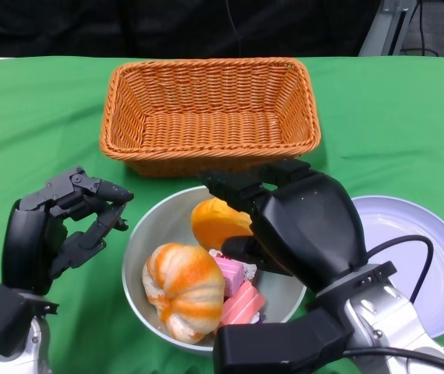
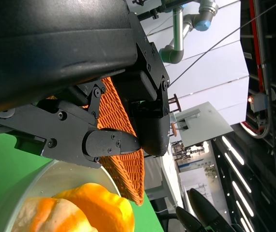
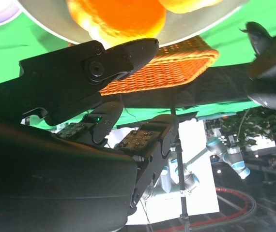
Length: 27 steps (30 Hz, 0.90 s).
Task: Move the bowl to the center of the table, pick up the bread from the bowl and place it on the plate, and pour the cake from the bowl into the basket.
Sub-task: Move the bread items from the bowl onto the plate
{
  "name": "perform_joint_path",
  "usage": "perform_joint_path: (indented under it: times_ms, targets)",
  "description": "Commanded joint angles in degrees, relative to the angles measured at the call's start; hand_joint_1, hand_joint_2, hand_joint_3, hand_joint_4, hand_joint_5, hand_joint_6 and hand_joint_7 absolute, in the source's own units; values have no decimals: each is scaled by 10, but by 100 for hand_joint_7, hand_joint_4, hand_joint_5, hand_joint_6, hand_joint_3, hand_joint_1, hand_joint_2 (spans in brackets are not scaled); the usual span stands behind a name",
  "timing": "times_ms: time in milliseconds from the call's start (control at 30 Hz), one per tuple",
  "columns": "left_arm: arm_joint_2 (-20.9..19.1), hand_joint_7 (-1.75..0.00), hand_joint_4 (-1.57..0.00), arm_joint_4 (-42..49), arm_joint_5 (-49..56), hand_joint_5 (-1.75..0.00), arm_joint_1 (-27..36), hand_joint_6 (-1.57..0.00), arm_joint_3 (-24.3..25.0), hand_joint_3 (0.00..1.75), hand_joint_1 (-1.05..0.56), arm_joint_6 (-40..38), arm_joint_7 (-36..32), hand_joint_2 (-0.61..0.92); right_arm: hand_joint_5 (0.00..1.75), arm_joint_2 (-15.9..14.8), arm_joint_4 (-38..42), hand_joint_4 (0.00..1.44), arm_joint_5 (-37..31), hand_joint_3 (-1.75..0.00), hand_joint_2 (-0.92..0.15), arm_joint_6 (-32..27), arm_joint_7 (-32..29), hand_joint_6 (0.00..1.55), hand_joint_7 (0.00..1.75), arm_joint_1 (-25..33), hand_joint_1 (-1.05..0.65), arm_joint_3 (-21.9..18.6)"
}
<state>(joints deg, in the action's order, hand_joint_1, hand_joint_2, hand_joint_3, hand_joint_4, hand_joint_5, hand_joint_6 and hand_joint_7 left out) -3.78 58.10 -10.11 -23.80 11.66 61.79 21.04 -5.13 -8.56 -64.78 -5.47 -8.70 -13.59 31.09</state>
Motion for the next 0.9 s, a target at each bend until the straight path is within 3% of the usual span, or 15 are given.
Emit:
perform_joint_path:
  times_ms: [33, 900]
  targets:
    - [-11, -91, -84, -2, 4, -138, 2, -94, 2, 37, -16, 2, -9, 92, 9, -1, 8, 63, -17, 0, -89, -8, -15, 61, 1, -7, -62, 2]
    - [-12, -93, -82, 0, 6, -143, 2, -93, -1, 36, -15, 10, -6, 92, 4, -6, 79, 64, -91, 0, -92, -70, 32, 65, 0, -36, -69, 33]
